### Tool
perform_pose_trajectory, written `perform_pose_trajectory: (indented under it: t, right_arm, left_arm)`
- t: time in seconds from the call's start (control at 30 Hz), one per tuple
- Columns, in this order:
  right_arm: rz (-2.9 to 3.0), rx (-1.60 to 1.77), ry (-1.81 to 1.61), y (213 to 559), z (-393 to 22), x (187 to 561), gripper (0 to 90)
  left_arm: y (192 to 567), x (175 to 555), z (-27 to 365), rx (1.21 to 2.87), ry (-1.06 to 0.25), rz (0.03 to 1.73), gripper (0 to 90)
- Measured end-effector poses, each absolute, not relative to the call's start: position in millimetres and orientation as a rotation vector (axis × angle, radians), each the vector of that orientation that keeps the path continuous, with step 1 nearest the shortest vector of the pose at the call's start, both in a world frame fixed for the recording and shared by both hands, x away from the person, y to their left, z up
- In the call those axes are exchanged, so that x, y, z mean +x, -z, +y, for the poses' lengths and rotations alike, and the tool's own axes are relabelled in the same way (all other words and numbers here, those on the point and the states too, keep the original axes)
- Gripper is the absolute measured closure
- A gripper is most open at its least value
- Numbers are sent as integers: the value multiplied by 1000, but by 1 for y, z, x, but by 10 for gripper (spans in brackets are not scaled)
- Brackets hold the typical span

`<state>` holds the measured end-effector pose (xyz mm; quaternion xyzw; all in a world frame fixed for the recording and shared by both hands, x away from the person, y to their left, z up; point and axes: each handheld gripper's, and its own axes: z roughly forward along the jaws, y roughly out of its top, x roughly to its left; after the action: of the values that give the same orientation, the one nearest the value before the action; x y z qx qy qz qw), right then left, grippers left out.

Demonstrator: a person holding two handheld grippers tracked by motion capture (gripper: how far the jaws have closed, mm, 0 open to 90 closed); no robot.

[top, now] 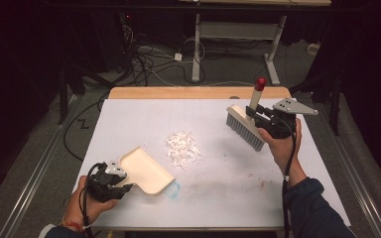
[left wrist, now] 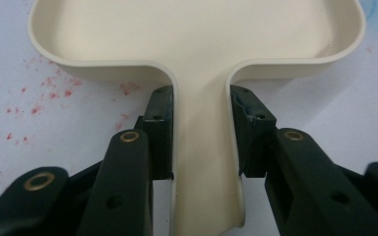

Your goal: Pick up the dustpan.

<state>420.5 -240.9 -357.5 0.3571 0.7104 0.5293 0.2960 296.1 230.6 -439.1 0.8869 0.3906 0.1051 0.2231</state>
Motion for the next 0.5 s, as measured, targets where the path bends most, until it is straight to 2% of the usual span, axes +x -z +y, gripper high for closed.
perform_pose_trajectory:
  t: [0.5]
  right_arm:
    - [1877, 1020, -1379, 365, -232, 425, 714]
  left_arm:
    - [443, 297, 232, 2463, -274, 1057, 637]
